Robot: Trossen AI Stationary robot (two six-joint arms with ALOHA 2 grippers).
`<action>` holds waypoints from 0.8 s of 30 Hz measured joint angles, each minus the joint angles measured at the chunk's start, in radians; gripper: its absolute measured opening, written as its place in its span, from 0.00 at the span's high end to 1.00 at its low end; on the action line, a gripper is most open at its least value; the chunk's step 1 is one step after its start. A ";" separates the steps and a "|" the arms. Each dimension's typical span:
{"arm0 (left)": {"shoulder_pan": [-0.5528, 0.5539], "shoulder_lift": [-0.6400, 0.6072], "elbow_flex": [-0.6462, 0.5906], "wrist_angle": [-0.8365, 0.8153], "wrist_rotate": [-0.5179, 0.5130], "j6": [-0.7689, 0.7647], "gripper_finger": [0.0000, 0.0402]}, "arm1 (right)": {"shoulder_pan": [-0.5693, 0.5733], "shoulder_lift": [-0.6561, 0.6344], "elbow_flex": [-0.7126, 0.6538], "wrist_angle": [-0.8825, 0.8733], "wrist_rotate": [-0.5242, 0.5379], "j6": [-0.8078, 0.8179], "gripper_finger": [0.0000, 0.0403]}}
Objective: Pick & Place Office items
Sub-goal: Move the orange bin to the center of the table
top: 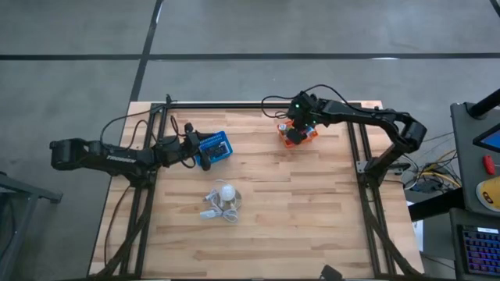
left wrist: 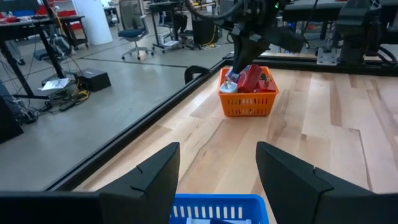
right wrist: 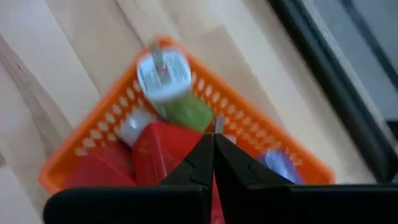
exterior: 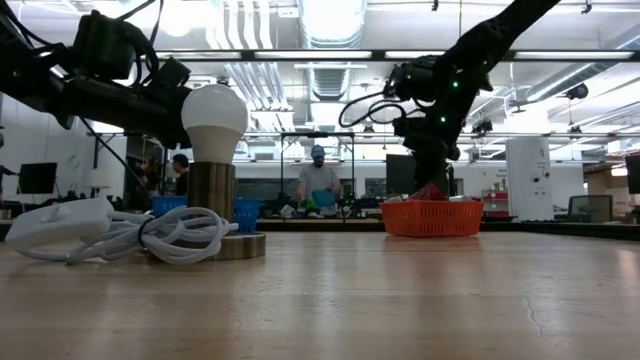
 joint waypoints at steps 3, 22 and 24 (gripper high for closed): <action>0.000 0.001 0.000 -0.002 0.003 0.000 0.46 | -0.003 0.002 -0.017 -0.021 -0.002 0.000 0.98; -0.001 0.002 0.000 -0.020 0.003 -0.015 0.46 | -0.002 0.043 -0.032 -0.147 -0.085 0.002 0.98; 0.000 0.002 0.000 -0.020 0.003 -0.015 0.46 | 0.007 0.039 -0.038 -0.153 -0.097 0.013 0.98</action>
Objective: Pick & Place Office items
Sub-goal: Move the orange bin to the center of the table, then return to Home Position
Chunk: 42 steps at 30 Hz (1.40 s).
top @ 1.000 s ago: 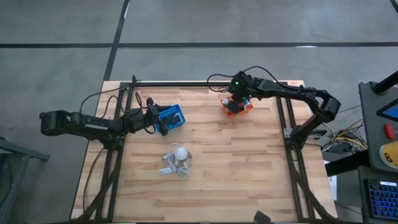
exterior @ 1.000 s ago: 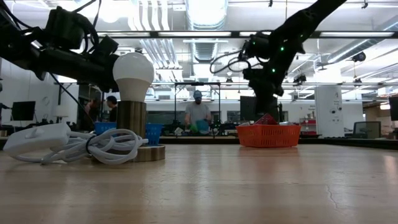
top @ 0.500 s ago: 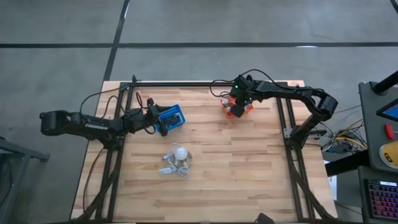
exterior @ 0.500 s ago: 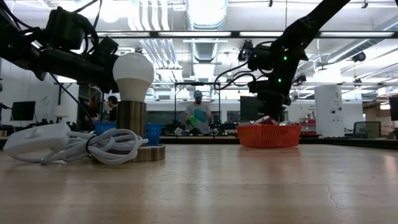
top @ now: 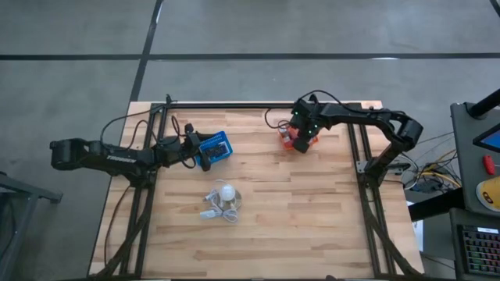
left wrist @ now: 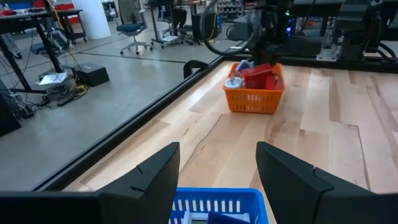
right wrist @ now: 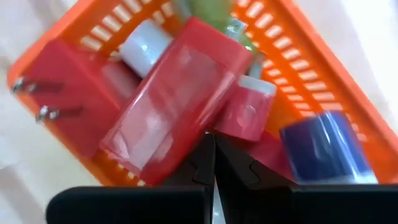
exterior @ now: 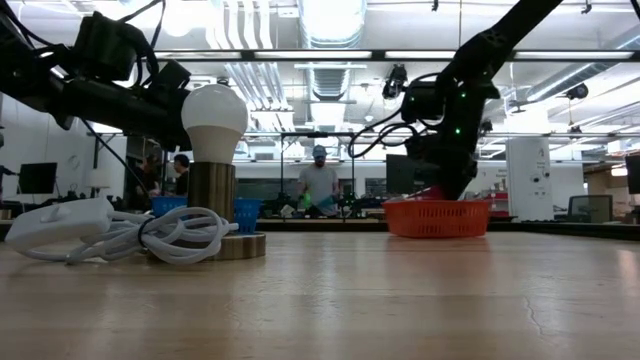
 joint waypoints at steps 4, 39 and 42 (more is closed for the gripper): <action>0.000 0.000 0.000 0.000 0.000 0.000 0.46 | 0.033 -0.001 -0.016 -0.008 -0.027 0.020 0.98; -0.002 -0.053 0.039 -0.014 0.330 -0.050 0.46 | 0.631 -0.315 -0.205 0.353 0.151 0.210 0.98; -0.002 -0.145 0.037 -0.084 0.434 -0.053 0.46 | 0.679 -0.407 -0.220 0.419 0.145 0.128 0.98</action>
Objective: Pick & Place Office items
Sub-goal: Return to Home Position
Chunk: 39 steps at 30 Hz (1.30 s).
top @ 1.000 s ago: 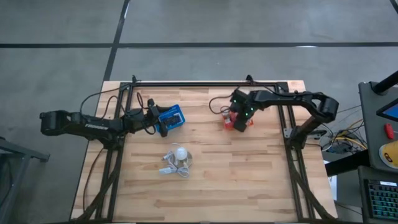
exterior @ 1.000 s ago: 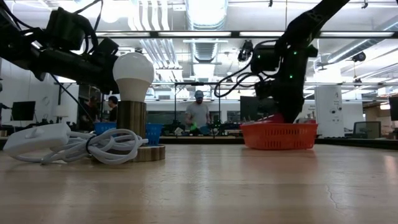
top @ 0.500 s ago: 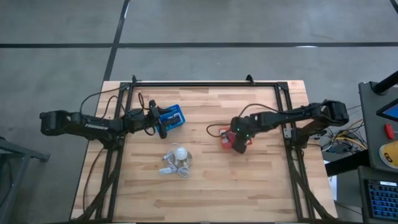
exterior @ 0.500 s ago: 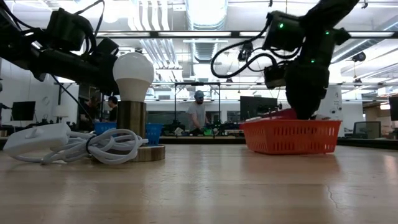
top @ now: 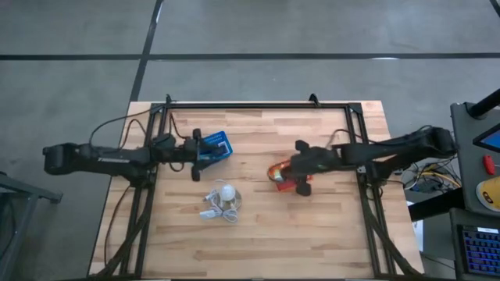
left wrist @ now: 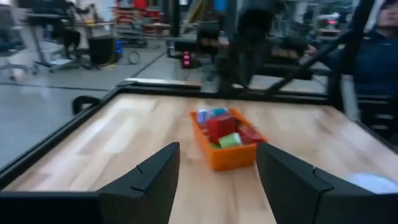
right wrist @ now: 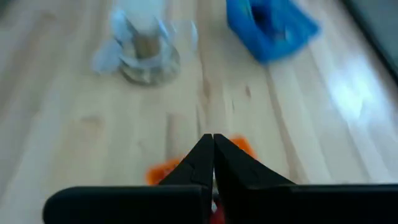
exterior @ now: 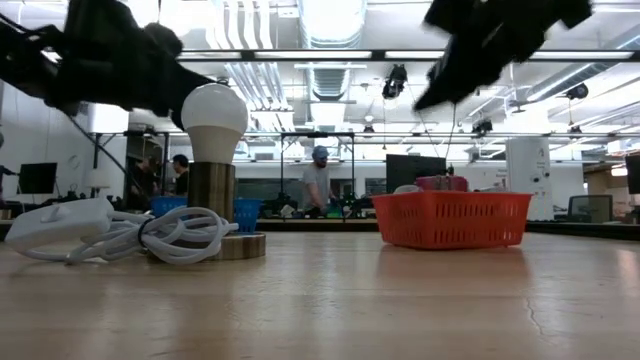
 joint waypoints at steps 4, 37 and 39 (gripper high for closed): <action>-0.001 -0.211 -0.003 -0.229 0.023 0.026 0.46 | 0.053 -0.173 -0.070 0.050 0.000 -0.037 0.98; -0.073 -0.954 -0.187 -0.655 -0.215 -0.071 0.46 | 0.091 -1.046 -0.721 0.218 -0.025 0.049 0.98; -0.082 -0.948 -0.186 -0.659 -0.222 -0.078 0.46 | 0.091 -1.079 -0.737 0.208 -0.042 0.063 0.98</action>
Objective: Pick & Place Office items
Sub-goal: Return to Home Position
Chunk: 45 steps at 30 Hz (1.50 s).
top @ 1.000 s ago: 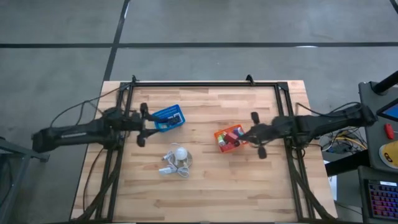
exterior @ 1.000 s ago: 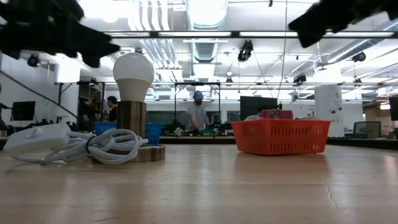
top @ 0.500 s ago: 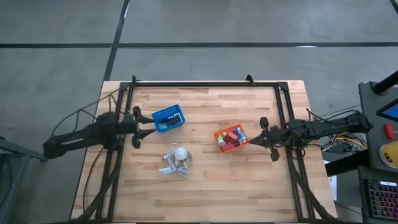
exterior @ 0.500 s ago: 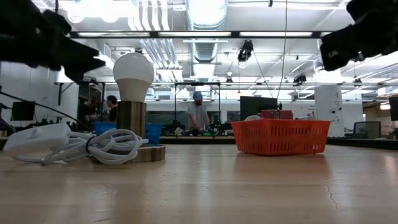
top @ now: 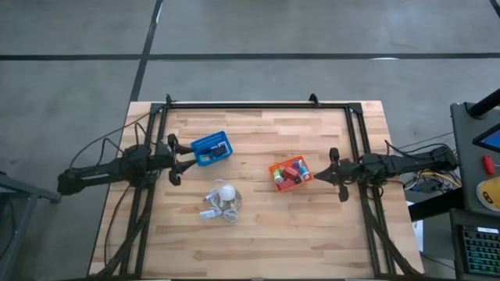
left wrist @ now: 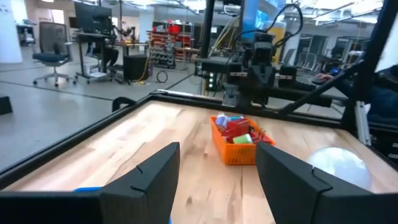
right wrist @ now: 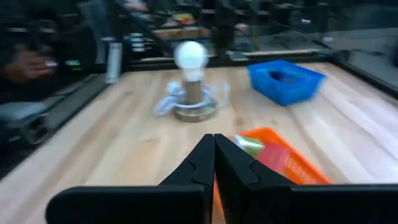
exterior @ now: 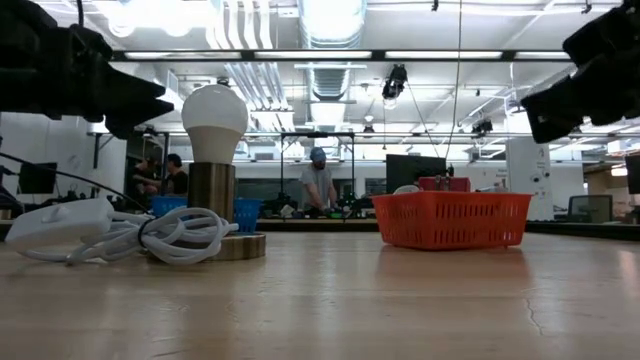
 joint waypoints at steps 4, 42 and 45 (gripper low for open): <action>-0.016 -0.006 0.005 -0.012 0.000 -0.004 0.46 | 0.002 -0.030 0.000 -0.012 -0.076 -0.024 0.98; -0.016 0.026 0.003 -0.012 0.030 -0.034 0.46 | 0.002 -0.050 0.003 -0.016 -0.079 -0.174 0.98; -0.016 0.026 0.003 -0.012 0.030 -0.034 0.46 | 0.002 -0.050 0.003 -0.016 -0.079 -0.153 0.98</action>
